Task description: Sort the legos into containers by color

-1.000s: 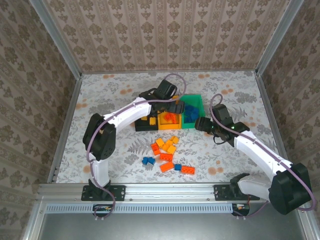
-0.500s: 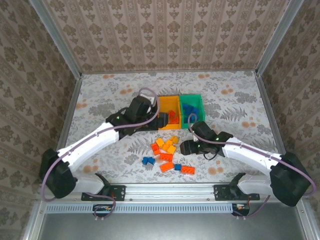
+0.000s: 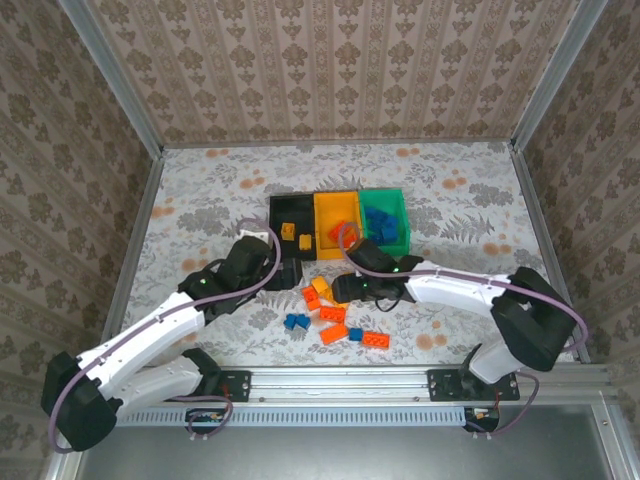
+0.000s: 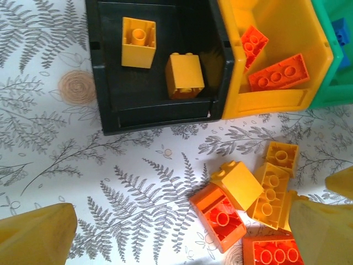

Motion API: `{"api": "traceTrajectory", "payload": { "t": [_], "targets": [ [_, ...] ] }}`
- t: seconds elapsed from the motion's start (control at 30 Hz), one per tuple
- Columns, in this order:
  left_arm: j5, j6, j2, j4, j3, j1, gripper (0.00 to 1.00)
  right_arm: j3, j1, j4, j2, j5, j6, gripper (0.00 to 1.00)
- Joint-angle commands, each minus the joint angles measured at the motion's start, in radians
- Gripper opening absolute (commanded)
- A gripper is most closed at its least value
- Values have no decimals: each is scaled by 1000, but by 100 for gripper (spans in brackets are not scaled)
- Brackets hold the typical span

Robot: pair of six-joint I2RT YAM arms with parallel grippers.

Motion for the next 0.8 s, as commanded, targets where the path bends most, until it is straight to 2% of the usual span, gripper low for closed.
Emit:
{"api": "traceTrajectory", "payload": {
  "t": [0.0,0.2,0.4,0.57,0.77],
  "targets": [
    [-16,-31,-30,-22,-19,15,100,54,34,-44,62,55,18,76],
    [-2,-30,-48,-25,-30,29,100,84,36,-147,110,168,31,74],
    [1,-27,-66,-35,-35,39,100,2,5,-187,32,228,67,68],
    [1,-28,-67,-25,-47,46,100,-30,-21,-141,12,180,53,65],
    [-4,-34,-69,-28,-52,54,100,-29,-36,-68,56,124,31,49]
  ]
}}
